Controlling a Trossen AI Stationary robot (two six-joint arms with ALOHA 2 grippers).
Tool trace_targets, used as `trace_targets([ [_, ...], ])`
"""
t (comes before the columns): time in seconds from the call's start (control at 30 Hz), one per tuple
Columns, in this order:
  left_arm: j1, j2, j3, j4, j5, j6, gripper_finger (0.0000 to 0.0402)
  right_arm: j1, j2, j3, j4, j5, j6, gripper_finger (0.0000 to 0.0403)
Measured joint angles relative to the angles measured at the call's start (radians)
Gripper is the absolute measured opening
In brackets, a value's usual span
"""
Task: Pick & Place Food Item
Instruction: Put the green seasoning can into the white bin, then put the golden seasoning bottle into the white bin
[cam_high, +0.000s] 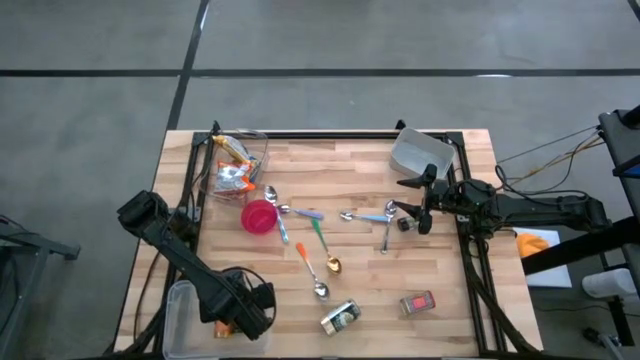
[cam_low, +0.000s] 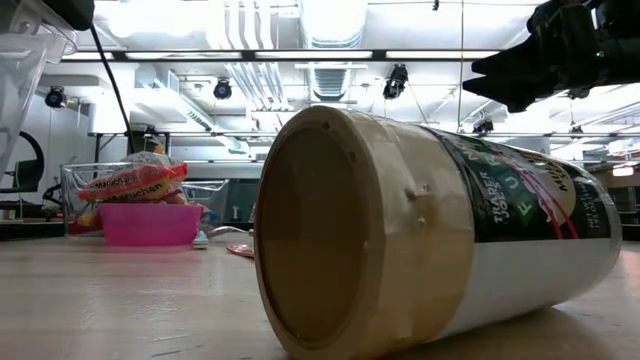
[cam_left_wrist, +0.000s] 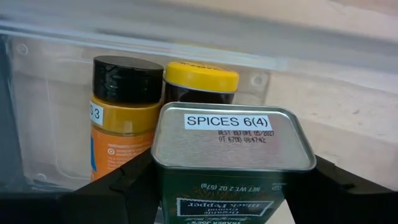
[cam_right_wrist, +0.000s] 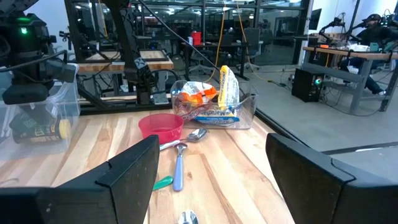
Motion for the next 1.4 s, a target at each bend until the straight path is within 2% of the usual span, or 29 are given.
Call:
trace_targets([
  [0.27, 0.0, -0.006, -0.004, 0.0, 0.0, -0.001, 0.0336, 0.0, 0.0, 0.0, 0.0, 0.0, 0.0, 0.029],
  [0.4, 0.0, -0.008, -0.004, -0.003, 0.006, 0.0, 0.0353, 0.0, 0.0, 0.0, 0.0, 0.0, 0.0, 0.029],
  [0.9, -0.002, -0.068, -0.005, -0.007, 0.015, 0.001, 0.0356, 0.0, 0.0, 0.0, 0.0, 0.0, 0.0, 0.029],
  [1.07, 0.0, -0.096, -0.005, -0.011, 0.005, 0.045, 0.0356, 0.0, 0.0, 0.0, 0.0, 0.0, 0.0, 0.029],
  [1.4, 0.0, -0.221, 0.005, -0.03, 0.0, 0.048, 0.0356, 0.0, 0.0, 0.0, 0.0, 0.0, 0.0, 0.029],
])
